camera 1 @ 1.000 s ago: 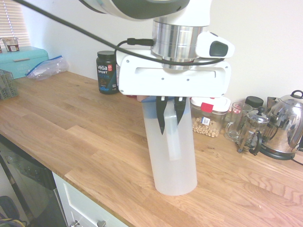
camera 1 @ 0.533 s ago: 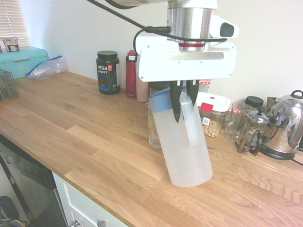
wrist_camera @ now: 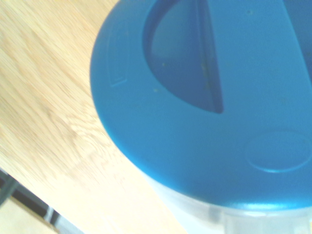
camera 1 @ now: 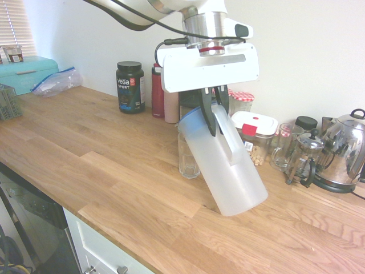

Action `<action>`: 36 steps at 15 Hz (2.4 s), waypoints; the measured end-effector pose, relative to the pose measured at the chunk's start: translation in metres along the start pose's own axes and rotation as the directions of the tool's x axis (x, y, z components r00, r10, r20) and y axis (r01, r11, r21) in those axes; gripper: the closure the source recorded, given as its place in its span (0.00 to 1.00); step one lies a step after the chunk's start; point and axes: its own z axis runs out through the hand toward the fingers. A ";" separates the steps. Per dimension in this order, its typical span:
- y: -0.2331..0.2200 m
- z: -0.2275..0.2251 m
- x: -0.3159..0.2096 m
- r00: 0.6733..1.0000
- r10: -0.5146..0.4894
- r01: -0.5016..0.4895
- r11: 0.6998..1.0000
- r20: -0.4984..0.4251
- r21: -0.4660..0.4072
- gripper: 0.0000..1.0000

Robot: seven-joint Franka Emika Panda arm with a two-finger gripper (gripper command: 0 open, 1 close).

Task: Pour me some water

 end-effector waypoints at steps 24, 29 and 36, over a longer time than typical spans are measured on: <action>0.040 -0.029 -0.016 0.983 0.162 -0.154 0.983 -0.086 0.096 1.00; 0.033 0.032 -0.047 0.930 0.353 -0.307 0.898 -0.101 0.314 1.00; 0.017 0.048 -0.097 0.777 0.618 -0.496 0.717 -0.118 0.490 1.00</action>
